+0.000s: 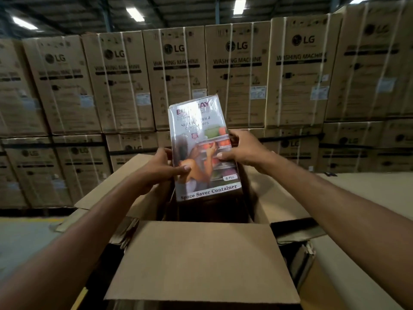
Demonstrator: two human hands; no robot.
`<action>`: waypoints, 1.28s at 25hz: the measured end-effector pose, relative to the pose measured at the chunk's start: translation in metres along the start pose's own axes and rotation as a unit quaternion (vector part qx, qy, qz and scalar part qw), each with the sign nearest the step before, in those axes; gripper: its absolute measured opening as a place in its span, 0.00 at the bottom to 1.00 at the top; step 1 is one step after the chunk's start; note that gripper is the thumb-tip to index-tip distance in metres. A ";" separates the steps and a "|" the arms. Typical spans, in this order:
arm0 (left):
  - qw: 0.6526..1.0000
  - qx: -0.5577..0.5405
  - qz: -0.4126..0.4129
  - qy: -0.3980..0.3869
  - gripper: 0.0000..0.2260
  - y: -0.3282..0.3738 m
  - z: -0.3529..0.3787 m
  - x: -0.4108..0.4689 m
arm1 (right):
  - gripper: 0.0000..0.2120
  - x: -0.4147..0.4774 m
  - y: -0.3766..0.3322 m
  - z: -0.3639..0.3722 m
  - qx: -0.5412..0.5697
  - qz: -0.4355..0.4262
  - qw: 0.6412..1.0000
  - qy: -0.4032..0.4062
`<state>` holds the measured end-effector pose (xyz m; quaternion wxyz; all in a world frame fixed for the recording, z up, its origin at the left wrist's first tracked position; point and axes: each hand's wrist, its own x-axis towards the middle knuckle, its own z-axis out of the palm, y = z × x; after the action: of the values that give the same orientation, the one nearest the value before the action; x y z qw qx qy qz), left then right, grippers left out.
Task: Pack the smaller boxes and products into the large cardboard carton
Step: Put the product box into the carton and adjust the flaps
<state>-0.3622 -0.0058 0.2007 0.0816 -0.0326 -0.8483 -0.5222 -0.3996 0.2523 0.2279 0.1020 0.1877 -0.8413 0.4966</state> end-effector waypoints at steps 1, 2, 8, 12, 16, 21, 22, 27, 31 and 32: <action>1.000 -0.008 0.011 0.011 0.32 -0.003 -0.006 0.004 | 0.22 0.005 -0.007 0.004 -0.004 0.003 1.000 -0.003; 0.999 -0.010 0.026 0.027 0.31 -0.005 -0.013 0.008 | 0.20 0.009 -0.012 0.007 -0.001 0.008 1.000 -0.004; 0.995 0.089 0.030 -0.036 0.36 -0.024 -0.016 0.017 | 0.24 0.014 0.021 0.030 -0.039 0.064 0.994 -0.085; 0.984 0.166 -0.011 -0.061 0.40 -0.031 -0.005 0.026 | 0.38 0.017 0.055 0.045 -0.177 0.084 0.979 -0.050; 0.984 0.164 -0.039 -0.050 0.47 -0.017 0.003 0.039 | 0.40 0.012 0.060 0.051 -0.231 0.068 0.967 -0.086; 0.969 0.190 -0.107 -0.118 0.37 -0.013 0.019 0.035 | 0.31 0.002 0.041 0.046 -0.267 0.099 0.951 -0.120; 0.964 0.201 -0.116 -0.134 0.32 -0.016 0.022 0.034 | 0.26 0.002 0.041 0.047 -0.278 0.117 0.946 -0.117; 0.958 0.272 -0.075 -0.053 0.45 -0.024 0.030 0.033 | 0.42 -0.005 0.039 0.049 -0.313 0.145 0.937 -0.058; 0.933 0.342 -0.090 -0.065 0.38 -0.019 0.032 0.025 | 0.26 -0.014 0.033 0.045 -0.381 0.129 0.913 -0.072; 0.930 0.344 -0.105 -0.079 0.33 -0.015 0.030 0.023 | 0.23 -0.016 0.030 0.043 -0.398 0.123 0.907 -0.069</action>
<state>-0.3905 0.0137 0.1783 -0.0343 0.0456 -0.9782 -0.1995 -0.3969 0.2310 0.1772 0.0482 0.0606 -0.9903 0.1151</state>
